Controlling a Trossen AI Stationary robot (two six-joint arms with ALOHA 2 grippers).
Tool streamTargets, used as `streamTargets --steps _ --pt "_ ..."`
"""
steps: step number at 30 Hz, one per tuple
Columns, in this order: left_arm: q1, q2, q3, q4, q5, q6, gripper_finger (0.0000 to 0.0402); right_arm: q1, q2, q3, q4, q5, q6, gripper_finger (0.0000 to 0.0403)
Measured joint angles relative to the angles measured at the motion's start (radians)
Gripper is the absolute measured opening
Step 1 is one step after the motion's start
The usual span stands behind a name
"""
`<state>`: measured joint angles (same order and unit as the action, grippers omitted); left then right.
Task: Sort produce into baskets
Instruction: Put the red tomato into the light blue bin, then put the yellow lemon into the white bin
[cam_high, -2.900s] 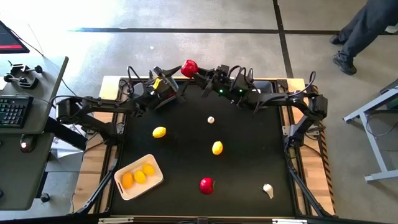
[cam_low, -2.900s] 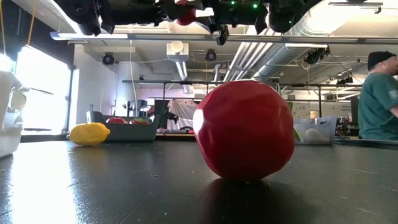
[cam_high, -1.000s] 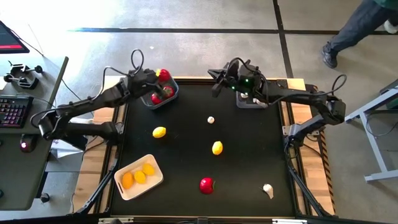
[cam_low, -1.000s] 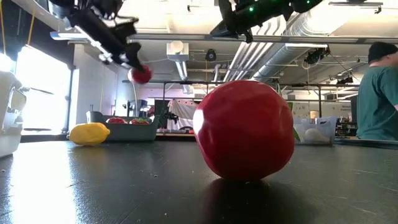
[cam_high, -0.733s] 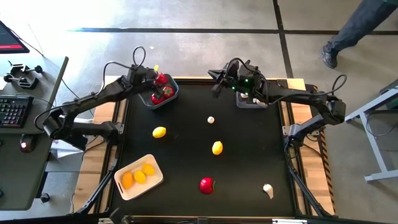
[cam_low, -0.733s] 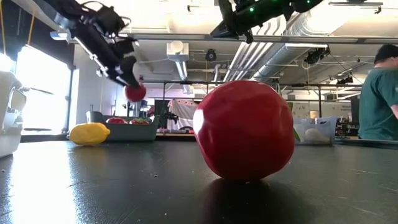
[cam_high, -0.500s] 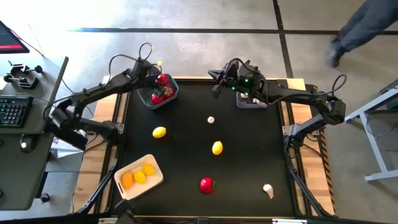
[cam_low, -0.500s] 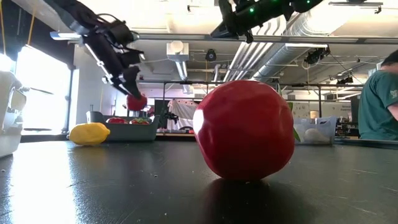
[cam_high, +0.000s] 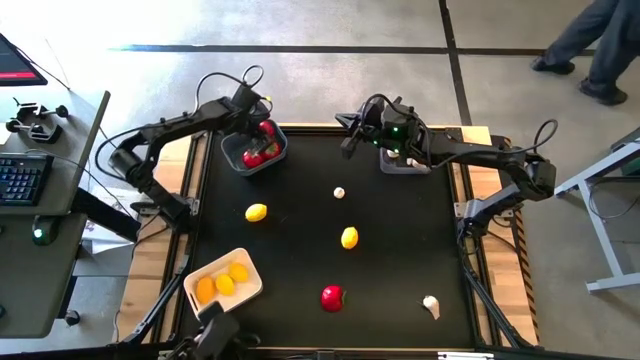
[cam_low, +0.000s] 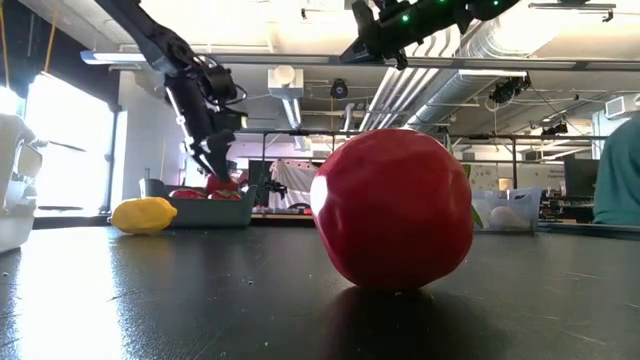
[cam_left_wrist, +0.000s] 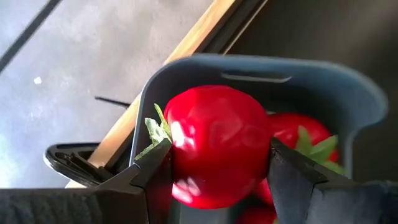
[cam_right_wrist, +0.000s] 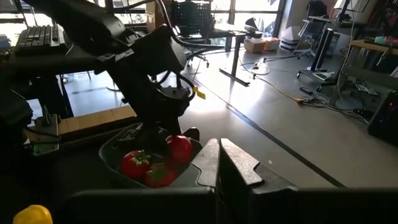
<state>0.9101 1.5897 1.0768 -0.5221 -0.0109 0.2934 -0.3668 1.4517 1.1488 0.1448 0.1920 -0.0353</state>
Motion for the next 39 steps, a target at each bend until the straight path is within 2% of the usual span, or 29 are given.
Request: streamTargets --steps 5,8,14,18,25,28,30,33,39 --pt "0.011 0.03 0.003 -0.004 0.0 0.027 0.0188 0.0 0.0 0.0 -0.012 0.0 -0.015 0.0" --pt "0.001 0.031 0.003 -0.001 -0.009 0.031 0.021 0.0 0.0 0.0 -0.015 0.0 -0.015 0.0" --pt "-0.041 0.031 0.003 0.014 -0.105 0.026 0.0265 0.0 0.0 0.0 -0.02 0.0 -0.018 0.0" --pt "-0.051 0.031 0.003 0.023 -0.12 0.026 0.0279 0.0 0.0 0.0 -0.033 0.0 -0.018 0.0" --pt "-0.051 0.022 0.003 0.027 -0.047 0.038 0.0279 0.0 0.0 0.0 -0.044 0.0 -0.018 0.0" --pt "-0.051 -0.013 0.003 0.056 -0.036 0.039 0.0277 0.0 0.0 0.0 -0.054 0.0 -0.018 0.0" --pt "-0.05 -0.048 -0.005 0.078 0.016 0.033 0.027 0.0 0.0 0.0 -0.067 0.0 -0.018 0.0" --pt "-0.046 -0.101 -0.051 0.146 0.093 0.007 0.0253 0.002 0.0 0.0 -0.087 0.0 -0.018 0.0" --pt "-0.049 -0.184 -0.198 0.303 0.141 -0.026 0.0208 0.023 0.0 0.0 -0.12 0.0 -0.014 0.0"
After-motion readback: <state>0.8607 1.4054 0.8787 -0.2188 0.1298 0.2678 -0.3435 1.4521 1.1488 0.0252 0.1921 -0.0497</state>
